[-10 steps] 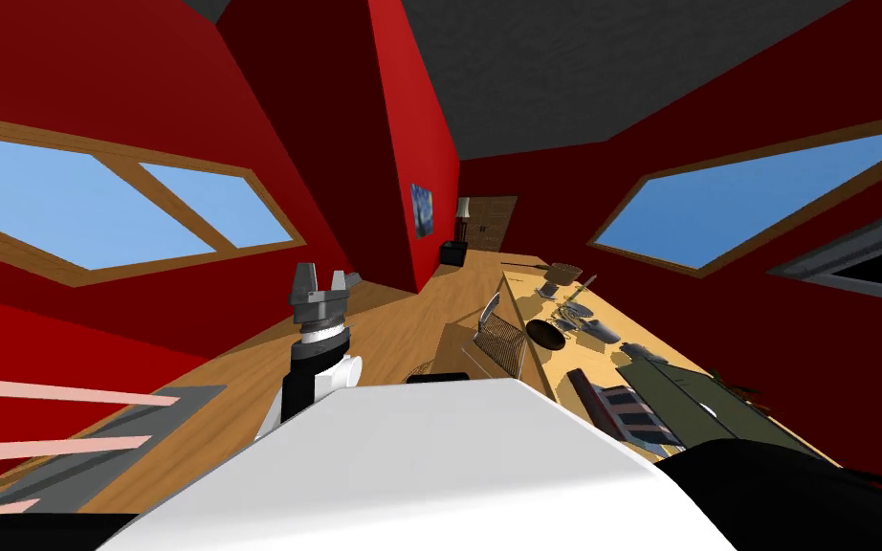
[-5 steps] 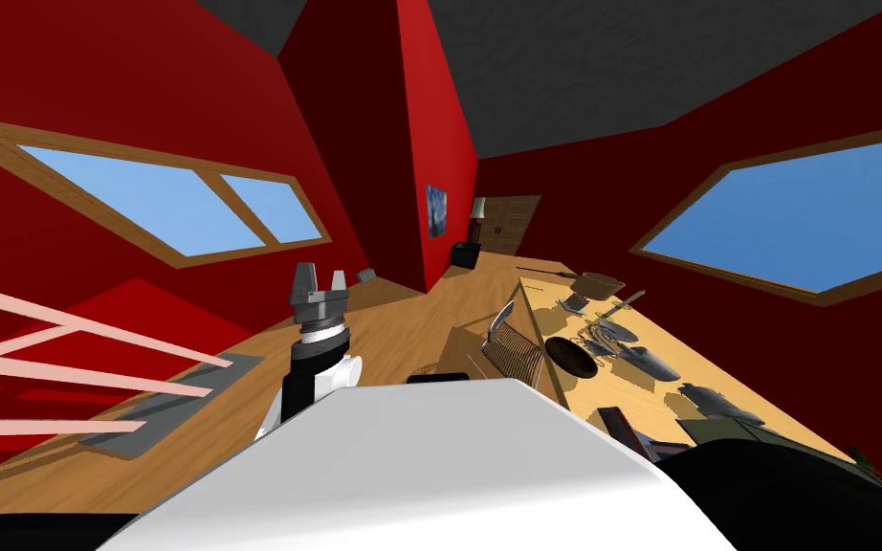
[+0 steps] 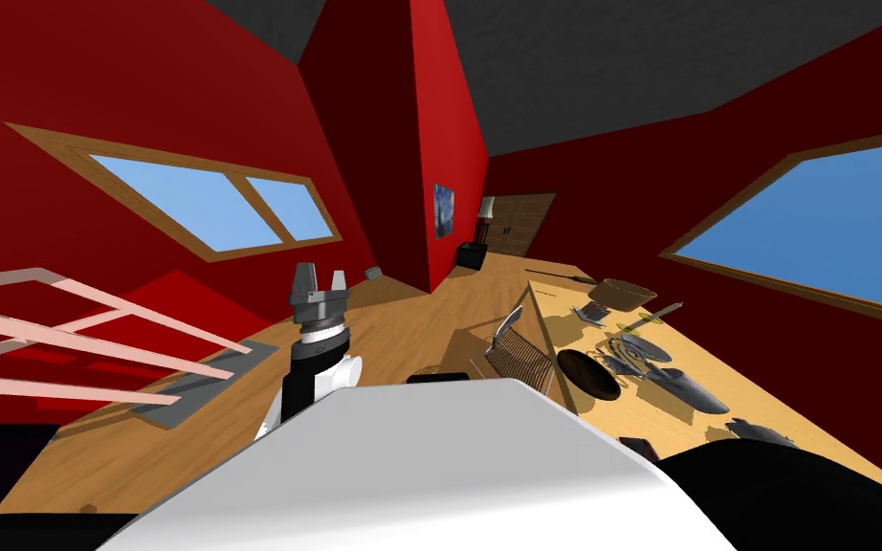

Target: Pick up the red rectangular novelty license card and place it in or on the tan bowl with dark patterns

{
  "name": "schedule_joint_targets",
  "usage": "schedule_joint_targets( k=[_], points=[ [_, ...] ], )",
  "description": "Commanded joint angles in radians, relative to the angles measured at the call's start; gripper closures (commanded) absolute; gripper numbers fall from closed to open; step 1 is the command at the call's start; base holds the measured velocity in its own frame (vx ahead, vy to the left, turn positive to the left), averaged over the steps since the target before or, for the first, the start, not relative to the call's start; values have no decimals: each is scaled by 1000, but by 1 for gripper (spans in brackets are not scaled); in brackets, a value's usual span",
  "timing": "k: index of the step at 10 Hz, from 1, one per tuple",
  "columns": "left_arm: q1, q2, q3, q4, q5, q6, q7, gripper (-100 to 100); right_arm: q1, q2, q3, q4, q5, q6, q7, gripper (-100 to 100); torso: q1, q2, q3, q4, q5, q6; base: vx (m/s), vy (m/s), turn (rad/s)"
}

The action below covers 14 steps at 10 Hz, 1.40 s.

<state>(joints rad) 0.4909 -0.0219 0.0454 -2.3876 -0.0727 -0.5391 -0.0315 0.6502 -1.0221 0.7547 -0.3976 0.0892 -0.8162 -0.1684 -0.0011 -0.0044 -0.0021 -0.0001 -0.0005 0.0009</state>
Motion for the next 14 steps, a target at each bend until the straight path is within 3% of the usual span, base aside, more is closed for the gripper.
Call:
schedule_joint_targets(
  k=[1,6,7,8,14],
  points=[
    [0,0,0,0,0,0,0,0,1,-30,-1,-1,-5,-3,15,-100,0,0,0,0,0,0,65,-25,281],
    [0,0,0,0,0,0,0,0,-13,-45,2,31,-4,-27,26,-100,-1,-1,-1,0,0,1,36,-23,95],
    [0,0,0,0,0,0,0,0,-11,-48,2,25,-5,-22,27,0,0,1,0,0,0,1,0,0,0],
    [0,0,0,0,0,0,0,0,3,-41,1,8,-23,-6,15,-100,1,2,1,0,0,1,-60,5,256],
    [0,0,0,0,0,0,0,0,63,-17,-2,-65,-95,63,-30,-100,1,11,6,3,0,1,-116,7,248]
  ],
)
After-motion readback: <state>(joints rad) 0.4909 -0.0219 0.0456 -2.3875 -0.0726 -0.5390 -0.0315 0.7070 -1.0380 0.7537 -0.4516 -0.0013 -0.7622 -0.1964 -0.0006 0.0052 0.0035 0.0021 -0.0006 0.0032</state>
